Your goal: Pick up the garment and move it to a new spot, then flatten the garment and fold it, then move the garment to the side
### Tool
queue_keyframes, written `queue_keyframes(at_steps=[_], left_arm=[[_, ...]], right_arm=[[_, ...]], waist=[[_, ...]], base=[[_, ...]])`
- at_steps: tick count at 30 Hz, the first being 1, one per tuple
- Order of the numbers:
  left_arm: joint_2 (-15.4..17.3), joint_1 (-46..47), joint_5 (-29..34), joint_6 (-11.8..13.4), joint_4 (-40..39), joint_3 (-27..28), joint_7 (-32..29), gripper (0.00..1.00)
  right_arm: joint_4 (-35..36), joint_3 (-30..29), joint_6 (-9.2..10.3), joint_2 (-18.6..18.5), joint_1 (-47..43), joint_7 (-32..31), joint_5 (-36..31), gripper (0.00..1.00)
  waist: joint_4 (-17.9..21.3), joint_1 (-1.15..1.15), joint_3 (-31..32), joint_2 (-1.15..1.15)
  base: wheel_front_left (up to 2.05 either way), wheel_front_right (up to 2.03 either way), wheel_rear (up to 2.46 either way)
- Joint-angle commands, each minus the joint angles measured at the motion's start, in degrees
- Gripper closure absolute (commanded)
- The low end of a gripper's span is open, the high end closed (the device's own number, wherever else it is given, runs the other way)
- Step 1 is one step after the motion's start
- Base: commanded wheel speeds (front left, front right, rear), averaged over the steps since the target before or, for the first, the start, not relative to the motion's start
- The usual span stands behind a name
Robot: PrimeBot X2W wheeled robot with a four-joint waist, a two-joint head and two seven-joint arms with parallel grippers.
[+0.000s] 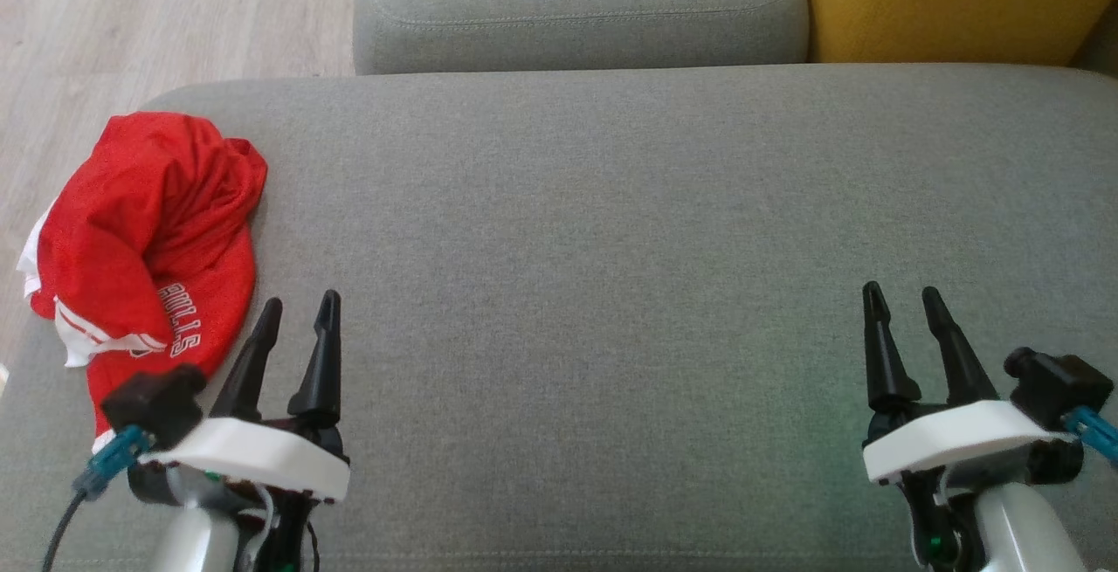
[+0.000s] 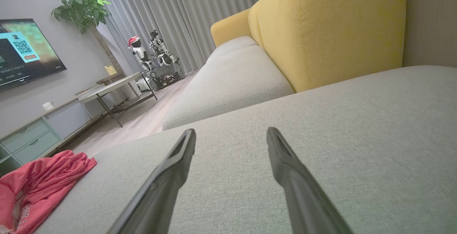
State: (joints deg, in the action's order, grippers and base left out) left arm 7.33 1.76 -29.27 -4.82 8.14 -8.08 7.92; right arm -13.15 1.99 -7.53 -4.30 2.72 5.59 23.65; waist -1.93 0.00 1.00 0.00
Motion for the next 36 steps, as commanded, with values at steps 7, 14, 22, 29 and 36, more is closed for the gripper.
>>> queue_keyframes(at_steps=[7,14,22,29,36], left_arm=[[1.7,2.3,6.4,1.1,-1.9,0.3,2.0,0.0],[2.1,2.4,10.9,1.6,-2.0,-0.5,3.2,0.0],[2.2,2.2,15.1,1.9,-2.2,-0.9,4.3,0.0],[2.0,1.9,18.9,2.2,-1.9,-0.9,5.5,0.0],[1.6,1.6,22.3,2.2,-0.3,-0.8,6.7,0.0]], right_arm=[[2.2,1.1,0.03,0.2,1.9,1.9,-7.0,0.0],[2.5,1.4,0.03,0.6,1.7,2.9,-12.1,0.0],[3.0,1.0,0.04,0.9,1.3,3.7,-16.8,0.0],[3.2,0.2,0.04,1.3,0.8,4.0,-19.1,0.0],[3.3,-0.3,0.04,1.4,0.3,3.8,-20.2,0.0]], waist=[[0.0,0.0,0.0,0.0],[-0.2,0.0,-0.1,0.0],[-0.4,0.0,-0.2,0.0],[-0.5,0.0,-0.2,0.0],[-0.6,0.0,-0.1,0.0]], base=[[0.0,0.0,0.0],[0.0,0.0,0.0],[0.0,0.0,0.0],[0.0,0.0,0.0],[0.0,0.0,0.0]])
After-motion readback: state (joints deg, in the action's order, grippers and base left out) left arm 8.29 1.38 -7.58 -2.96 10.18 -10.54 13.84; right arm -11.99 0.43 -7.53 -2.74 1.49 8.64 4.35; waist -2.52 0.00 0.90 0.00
